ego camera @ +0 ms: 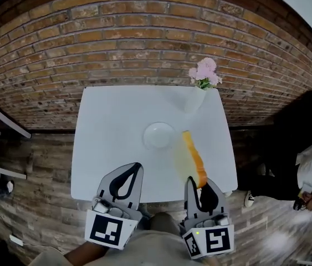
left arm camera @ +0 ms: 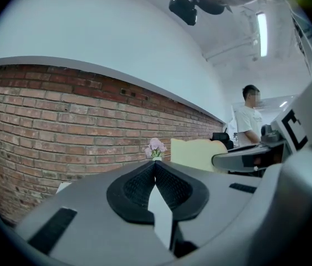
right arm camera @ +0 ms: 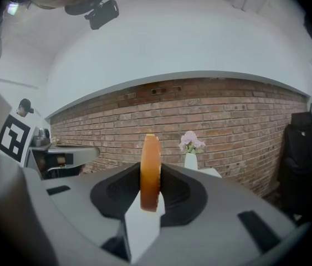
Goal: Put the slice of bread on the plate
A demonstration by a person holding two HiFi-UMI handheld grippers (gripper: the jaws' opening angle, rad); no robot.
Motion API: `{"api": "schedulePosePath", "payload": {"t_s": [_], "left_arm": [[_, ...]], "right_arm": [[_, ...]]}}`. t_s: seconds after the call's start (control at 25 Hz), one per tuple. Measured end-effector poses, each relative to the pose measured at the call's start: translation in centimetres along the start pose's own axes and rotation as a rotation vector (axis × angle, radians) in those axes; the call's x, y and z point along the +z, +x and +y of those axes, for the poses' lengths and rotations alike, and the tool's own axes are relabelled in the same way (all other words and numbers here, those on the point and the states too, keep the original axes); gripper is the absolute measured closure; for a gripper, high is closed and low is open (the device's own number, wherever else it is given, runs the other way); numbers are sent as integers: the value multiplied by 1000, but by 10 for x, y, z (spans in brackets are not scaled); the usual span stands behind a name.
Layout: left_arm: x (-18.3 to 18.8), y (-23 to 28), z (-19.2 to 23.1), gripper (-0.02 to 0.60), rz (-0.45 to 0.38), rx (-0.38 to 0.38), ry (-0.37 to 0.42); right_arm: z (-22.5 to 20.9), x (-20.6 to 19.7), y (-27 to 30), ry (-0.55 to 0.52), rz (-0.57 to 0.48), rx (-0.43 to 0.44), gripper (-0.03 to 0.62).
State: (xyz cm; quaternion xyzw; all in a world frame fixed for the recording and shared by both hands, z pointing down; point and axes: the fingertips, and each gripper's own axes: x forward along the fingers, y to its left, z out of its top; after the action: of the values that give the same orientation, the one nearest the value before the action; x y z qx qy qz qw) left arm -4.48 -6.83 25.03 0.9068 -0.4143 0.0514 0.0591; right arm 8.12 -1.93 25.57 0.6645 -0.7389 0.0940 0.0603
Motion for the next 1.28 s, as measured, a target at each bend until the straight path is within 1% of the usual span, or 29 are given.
{"api": "schedulePosePath", "payload": {"t_s": [0.28,0.44,0.72,0.88,1.12,1.28], "left_arm": [[-11,15,6,572,21,-7,6],[-17,22,11,572,38,3,6],[-23,38,13,572,65,3,57],[-31,46,14,572,86,14,58],[-43,56,13,572,112,22,59],[-49,62,17,572,127,28,54]], "right_arm": [[-8,-18,23,82,51,37,497],[-8,-22,36,102,67,77,498],[-12,-31,60,113,90,139,499],[-14,-39,74,128,96,172,499],[-21,-53,91,181,106,206,499],[-23,-58,106,182,103,224,499]]}}
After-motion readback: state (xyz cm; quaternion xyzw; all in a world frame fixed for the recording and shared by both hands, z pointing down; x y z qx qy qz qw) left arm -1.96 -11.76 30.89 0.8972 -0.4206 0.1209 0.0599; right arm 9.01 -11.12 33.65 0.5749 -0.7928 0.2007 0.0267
